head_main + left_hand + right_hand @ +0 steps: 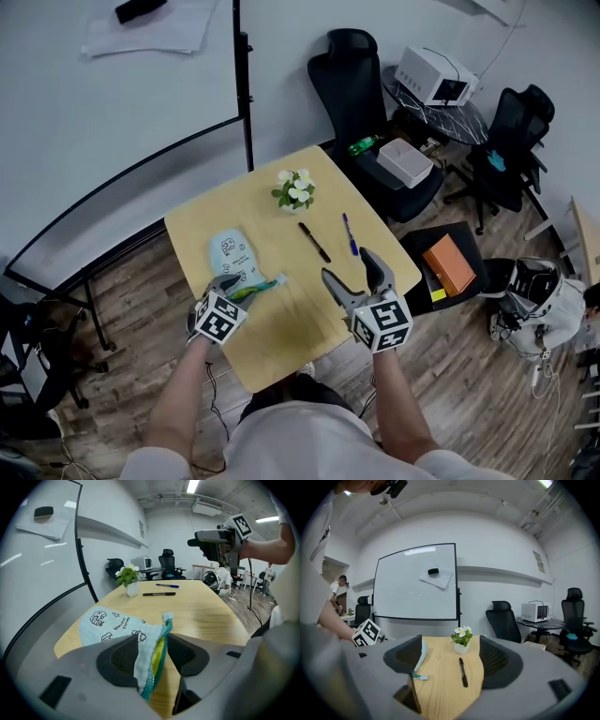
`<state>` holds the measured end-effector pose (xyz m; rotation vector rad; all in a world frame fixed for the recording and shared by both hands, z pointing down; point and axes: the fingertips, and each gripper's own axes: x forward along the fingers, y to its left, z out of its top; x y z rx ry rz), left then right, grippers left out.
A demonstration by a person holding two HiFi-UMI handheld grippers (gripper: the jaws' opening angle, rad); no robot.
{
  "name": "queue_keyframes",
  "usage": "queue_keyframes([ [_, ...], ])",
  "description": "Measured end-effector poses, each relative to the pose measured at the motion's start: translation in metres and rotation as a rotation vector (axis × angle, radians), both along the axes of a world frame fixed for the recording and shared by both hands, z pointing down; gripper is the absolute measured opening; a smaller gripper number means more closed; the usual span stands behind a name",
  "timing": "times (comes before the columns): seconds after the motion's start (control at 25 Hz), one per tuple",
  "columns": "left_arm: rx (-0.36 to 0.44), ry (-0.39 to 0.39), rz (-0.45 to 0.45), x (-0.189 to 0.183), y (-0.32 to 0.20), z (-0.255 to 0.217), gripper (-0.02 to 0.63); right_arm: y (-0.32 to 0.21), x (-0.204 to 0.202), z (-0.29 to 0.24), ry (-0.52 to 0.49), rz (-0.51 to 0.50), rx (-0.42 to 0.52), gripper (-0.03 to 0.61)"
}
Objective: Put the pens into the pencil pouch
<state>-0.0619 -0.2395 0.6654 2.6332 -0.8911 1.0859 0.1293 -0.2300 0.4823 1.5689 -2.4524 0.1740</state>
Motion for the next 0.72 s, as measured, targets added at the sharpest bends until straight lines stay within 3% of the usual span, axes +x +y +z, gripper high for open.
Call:
queue_keyframes([
  [0.12,-0.014,-0.057,0.006,-0.002,-0.004,0.011,0.179,0.002,0.01,0.002,0.004,0.023,-0.006,0.367],
  [0.24,-0.005,-0.096,-0.001,-0.004,-0.009,0.014,0.094,0.004,0.018,0.003,0.003,0.041,-0.009,0.364],
  [0.36,-0.014,-0.086,-0.012,-0.003,-0.014,0.01,0.026,0.003,0.021,0.003,-0.001,0.05,-0.008,0.36],
  [0.56,-0.08,0.093,-0.12,0.003,-0.03,-0.018,0.02,-0.001,0.022,0.006,-0.001,0.048,-0.015,0.356],
  [0.72,-0.076,0.22,-0.191,0.008,-0.046,-0.046,0.02,-0.007,0.026,0.01,0.003,0.053,-0.03,0.353],
])
